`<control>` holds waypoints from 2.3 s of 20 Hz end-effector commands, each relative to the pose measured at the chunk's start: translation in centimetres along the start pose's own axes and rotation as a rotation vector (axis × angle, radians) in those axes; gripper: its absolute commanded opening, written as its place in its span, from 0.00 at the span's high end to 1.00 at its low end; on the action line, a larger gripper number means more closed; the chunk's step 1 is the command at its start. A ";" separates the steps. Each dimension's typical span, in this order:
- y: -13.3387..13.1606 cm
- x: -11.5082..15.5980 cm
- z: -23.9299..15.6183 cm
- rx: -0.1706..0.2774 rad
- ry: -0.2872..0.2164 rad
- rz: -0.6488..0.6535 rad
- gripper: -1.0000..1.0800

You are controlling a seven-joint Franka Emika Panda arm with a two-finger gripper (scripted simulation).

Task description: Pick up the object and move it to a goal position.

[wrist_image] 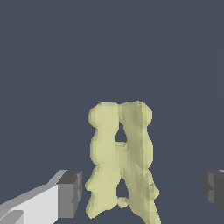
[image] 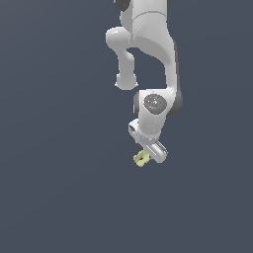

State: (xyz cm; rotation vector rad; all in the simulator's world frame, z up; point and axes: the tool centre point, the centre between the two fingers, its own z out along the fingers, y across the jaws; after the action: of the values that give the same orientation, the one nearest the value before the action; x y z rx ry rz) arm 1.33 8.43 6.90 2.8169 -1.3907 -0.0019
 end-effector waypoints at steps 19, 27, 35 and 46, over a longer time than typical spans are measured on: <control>0.0 -0.1 5.1 0.001 0.001 0.015 0.04; -0.1 -0.1 5.1 0.001 0.001 0.015 1.00; 0.1 0.1 4.9 0.001 0.001 0.015 1.00; 4.1 4.7 0.0 0.002 0.000 0.015 1.00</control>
State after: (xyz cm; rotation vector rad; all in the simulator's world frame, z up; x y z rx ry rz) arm 1.01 3.56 5.84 2.8078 -1.4105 -0.0021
